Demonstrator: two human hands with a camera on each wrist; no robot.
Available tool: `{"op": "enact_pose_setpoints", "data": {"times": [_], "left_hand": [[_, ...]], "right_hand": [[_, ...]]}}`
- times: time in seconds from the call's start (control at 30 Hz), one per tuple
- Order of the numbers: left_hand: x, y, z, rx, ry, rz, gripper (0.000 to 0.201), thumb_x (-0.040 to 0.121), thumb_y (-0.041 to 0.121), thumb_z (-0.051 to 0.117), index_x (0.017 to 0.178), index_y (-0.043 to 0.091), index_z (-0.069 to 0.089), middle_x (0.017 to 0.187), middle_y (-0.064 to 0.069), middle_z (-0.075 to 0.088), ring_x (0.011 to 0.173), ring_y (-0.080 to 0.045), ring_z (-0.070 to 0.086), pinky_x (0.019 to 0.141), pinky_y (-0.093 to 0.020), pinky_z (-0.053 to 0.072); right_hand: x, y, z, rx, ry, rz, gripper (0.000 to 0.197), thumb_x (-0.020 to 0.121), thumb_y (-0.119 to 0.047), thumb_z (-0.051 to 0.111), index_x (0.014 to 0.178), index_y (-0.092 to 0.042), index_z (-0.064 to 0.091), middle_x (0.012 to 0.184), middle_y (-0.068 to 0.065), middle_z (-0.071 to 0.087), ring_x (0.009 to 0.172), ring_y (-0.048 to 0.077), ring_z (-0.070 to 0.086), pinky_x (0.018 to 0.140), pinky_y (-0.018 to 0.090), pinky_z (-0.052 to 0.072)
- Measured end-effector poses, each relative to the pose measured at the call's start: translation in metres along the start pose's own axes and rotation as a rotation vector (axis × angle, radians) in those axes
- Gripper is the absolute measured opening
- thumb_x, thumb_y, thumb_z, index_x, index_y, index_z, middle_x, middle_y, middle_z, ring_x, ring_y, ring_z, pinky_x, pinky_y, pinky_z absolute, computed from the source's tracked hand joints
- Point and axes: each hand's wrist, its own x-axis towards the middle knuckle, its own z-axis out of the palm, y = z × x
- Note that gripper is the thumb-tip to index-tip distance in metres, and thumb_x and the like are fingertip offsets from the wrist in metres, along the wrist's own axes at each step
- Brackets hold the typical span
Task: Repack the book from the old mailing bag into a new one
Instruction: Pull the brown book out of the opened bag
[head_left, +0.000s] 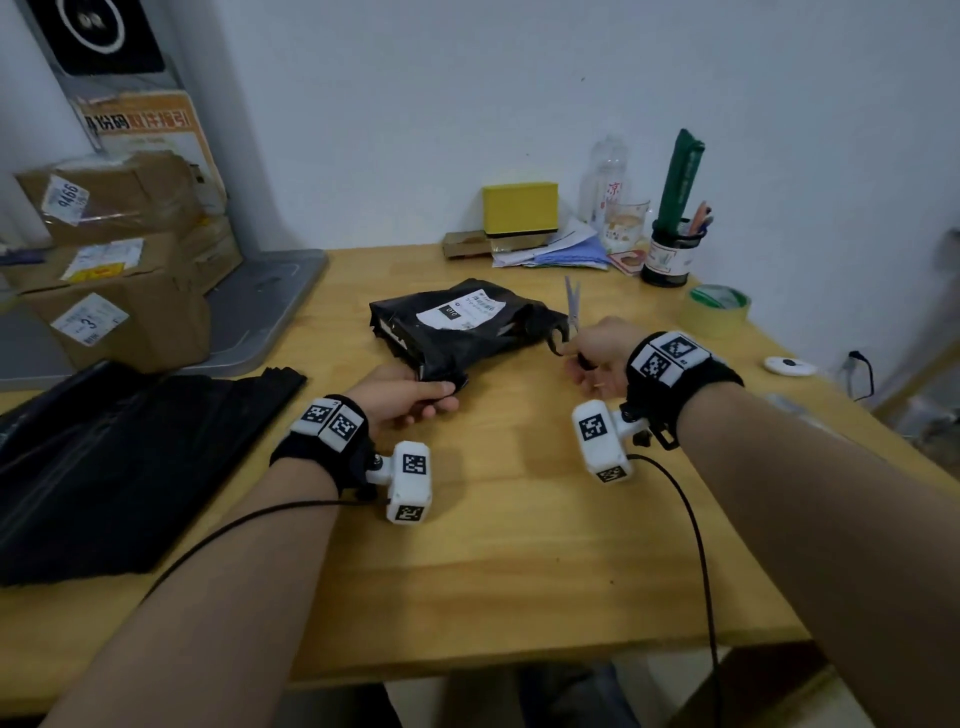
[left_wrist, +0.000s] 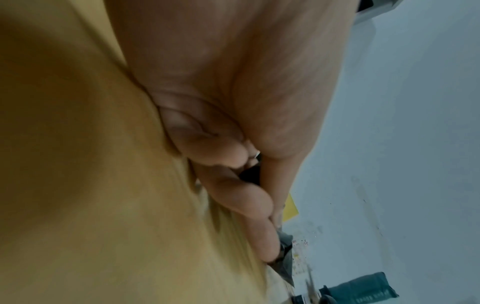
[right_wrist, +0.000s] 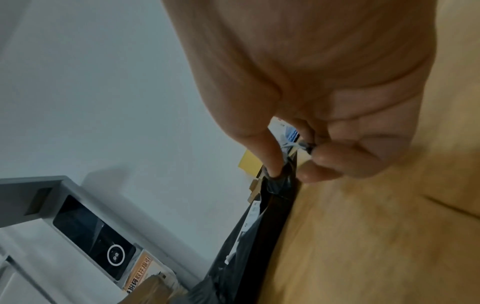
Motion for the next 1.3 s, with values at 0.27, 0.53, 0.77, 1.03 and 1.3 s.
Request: {"op": "enact_pose_setpoints", "data": {"times": [0.27, 0.53, 0.77, 1.03, 1.3], "left_hand": [[-0.028, -0.002, 0.022, -0.134, 0.008, 0.036, 0.025, 0.09, 0.023, 0.071, 0.112, 0.011, 0.069, 0.089, 0.001, 0.077, 0.053, -0.002, 0.058, 0.042, -0.013, 0.039], [-0.042, 0.006, 0.041, -0.246, 0.119, 0.079, 0.025, 0.086, 0.02, 0.076, 0.11, 0.018, 0.071, 0.084, 0.004, 0.07, 0.06, -0.008, 0.061, 0.05, -0.02, 0.039], [-0.043, 0.029, 0.072, -0.212, 0.023, 0.208, 0.028, 0.084, 0.022, 0.078, 0.112, 0.021, 0.073, 0.088, 0.008, 0.071, 0.063, -0.007, 0.06, 0.055, -0.023, 0.04], [-0.03, 0.046, 0.092, -0.145, -0.019, 0.227, 0.01, 0.086, 0.027, 0.076, 0.082, 0.022, 0.069, 0.083, 0.006, 0.074, 0.062, -0.009, 0.061, 0.052, -0.022, 0.042], [-0.023, 0.047, 0.093, -0.143, -0.018, 0.199, 0.016, 0.092, 0.025, 0.069, 0.102, 0.014, 0.075, 0.086, 0.006, 0.076, 0.064, -0.009, 0.062, 0.054, -0.023, 0.045]], "right_hand": [[-0.031, 0.005, -0.011, 0.026, -0.079, 0.003, 0.043, 0.097, -0.028, 0.064, 0.128, -0.003, 0.048, 0.114, 0.02, 0.057, 0.066, 0.024, 0.061, 0.066, 0.04, 0.055], [-0.049, 0.008, -0.024, -0.039, -0.182, -0.028, 0.047, 0.097, -0.039, 0.065, 0.119, 0.001, 0.059, 0.092, 0.016, 0.075, 0.062, 0.02, 0.061, 0.073, 0.036, 0.06], [-0.061, 0.011, -0.025, -0.17, -0.313, -0.164, 0.041, 0.085, -0.049, 0.078, 0.107, -0.016, 0.069, 0.076, -0.001, 0.072, 0.054, 0.009, 0.039, 0.048, 0.02, 0.039], [-0.043, 0.026, -0.043, 0.066, -0.132, -0.216, 0.015, 0.089, -0.025, 0.078, 0.095, -0.013, 0.07, 0.061, -0.001, 0.064, 0.046, 0.01, 0.04, 0.045, 0.019, 0.036], [-0.021, 0.035, -0.068, 0.555, 0.19, -0.14, 0.012, 0.095, -0.027, 0.07, 0.09, -0.018, 0.065, 0.063, 0.0, 0.058, 0.045, 0.011, 0.034, 0.04, 0.016, 0.035]]}}
